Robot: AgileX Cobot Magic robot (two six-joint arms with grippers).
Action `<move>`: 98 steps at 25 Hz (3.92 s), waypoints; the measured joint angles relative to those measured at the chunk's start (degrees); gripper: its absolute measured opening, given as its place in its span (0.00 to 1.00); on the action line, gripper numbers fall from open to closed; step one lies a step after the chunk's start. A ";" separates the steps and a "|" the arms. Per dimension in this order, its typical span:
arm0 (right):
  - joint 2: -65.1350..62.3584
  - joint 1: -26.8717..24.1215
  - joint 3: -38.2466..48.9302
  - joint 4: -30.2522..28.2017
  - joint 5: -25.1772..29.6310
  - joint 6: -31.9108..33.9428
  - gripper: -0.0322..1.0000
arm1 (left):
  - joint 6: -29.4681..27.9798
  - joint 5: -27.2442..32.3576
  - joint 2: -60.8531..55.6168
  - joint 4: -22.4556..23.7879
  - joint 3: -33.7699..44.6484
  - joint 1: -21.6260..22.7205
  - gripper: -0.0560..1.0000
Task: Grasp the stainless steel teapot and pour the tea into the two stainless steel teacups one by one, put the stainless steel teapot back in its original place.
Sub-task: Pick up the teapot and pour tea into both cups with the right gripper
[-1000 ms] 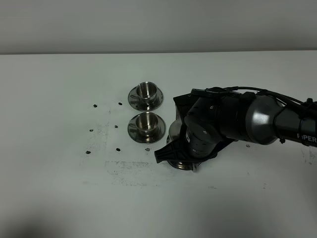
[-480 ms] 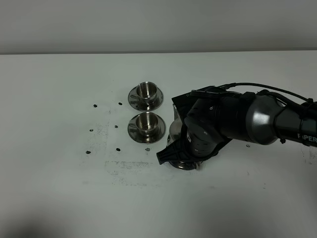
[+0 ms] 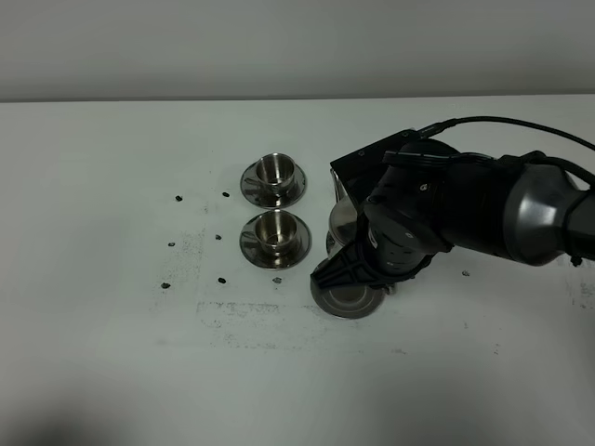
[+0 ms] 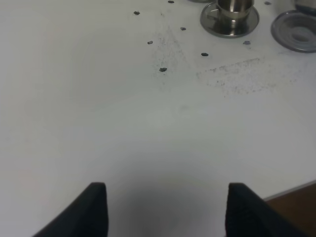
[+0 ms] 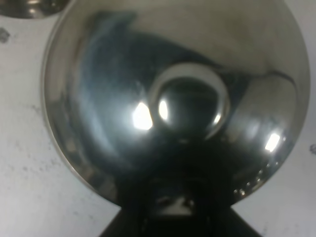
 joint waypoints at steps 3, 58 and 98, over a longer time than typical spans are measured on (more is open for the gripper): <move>-1.58 0.00 -0.33 0.00 0.77 -5.26 0.23 | 0.00 0.00 0.00 0.00 0.00 0.00 0.55; 20.36 -11.31 -28.63 -9.57 -3.50 -67.04 0.23 | 0.00 -0.04 0.00 0.00 0.00 0.00 0.55; 23.94 -8.85 -28.63 -27.51 -5.84 -66.98 0.23 | 0.00 -0.04 0.00 0.00 0.00 0.00 0.55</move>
